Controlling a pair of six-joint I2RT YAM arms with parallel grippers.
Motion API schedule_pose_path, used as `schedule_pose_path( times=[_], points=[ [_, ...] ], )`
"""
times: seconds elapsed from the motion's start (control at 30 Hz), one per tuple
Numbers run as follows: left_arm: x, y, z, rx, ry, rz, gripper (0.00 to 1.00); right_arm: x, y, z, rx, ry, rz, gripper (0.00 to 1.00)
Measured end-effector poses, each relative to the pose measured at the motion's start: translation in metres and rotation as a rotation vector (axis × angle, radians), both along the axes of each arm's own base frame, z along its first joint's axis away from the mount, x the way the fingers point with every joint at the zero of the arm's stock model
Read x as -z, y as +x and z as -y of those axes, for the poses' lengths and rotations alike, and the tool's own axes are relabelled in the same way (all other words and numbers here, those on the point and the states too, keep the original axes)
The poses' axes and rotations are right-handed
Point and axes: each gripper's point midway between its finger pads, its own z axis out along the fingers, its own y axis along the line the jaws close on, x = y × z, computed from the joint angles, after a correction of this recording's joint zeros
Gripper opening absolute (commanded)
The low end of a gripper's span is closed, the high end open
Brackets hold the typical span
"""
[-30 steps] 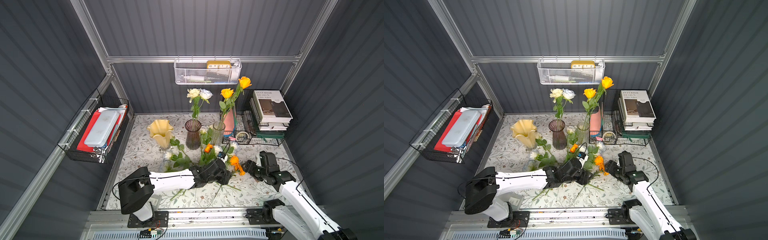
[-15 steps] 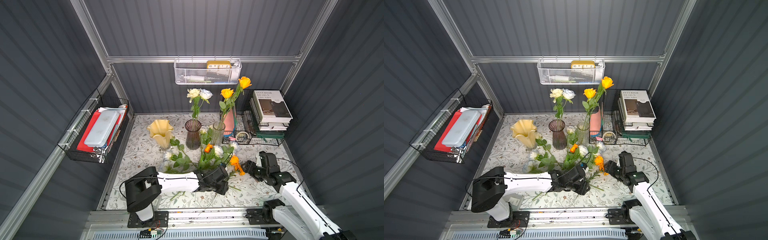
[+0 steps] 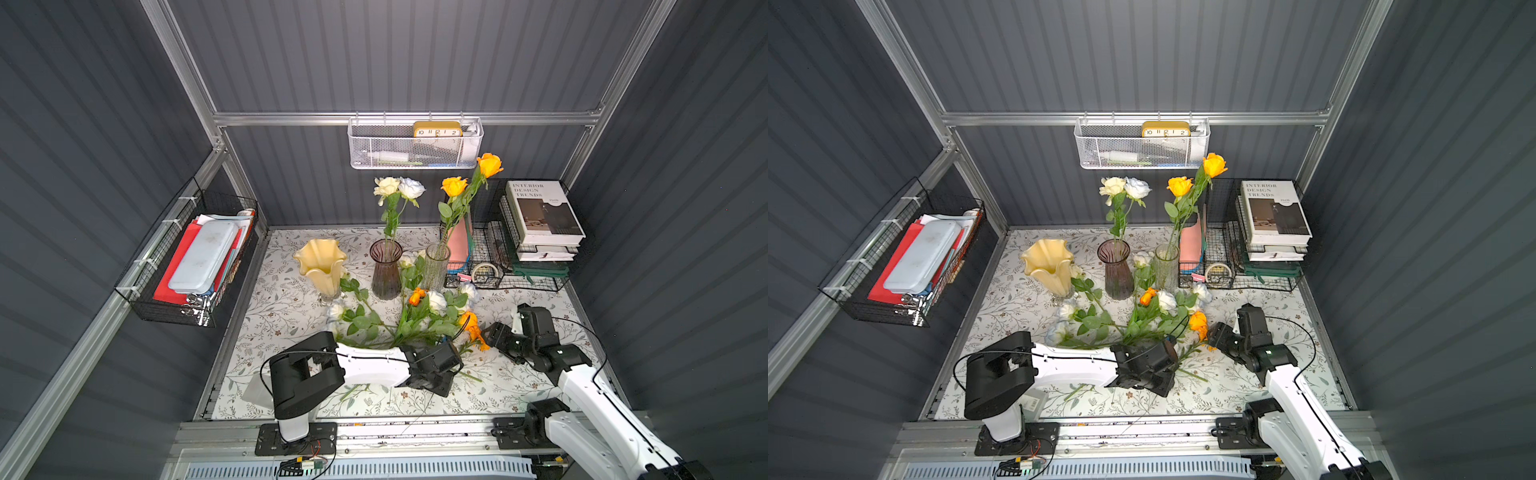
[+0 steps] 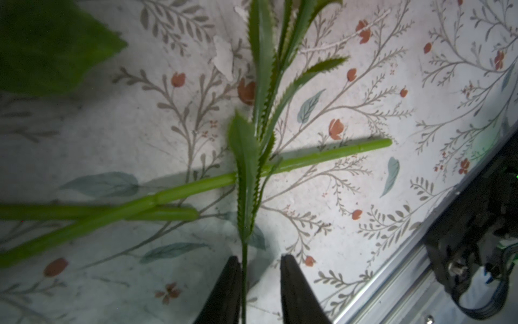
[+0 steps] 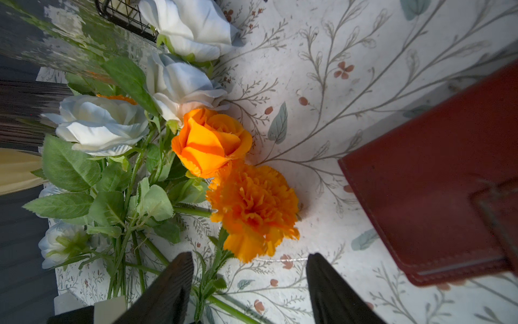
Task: Arrange the flowers in different vases according to their colors
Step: Pick up the flower at the center of the board.
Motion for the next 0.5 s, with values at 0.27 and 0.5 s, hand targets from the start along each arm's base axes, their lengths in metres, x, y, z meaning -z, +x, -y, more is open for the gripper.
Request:
schedule_pose_path(
  times=[0.27, 0.5],
  points=[
    [0.001, 0.010, 0.002, -0.009, 0.019, 0.048, 0.00, 0.000, 0.000, 0.000, 0.000, 0.001, 0.002, 0.68],
    [-0.018, 0.026, 0.014, -0.017, 0.002, 0.136, 0.00, -0.010, -0.002, 0.000, -0.002, 0.003, 0.032, 0.68]
  ],
)
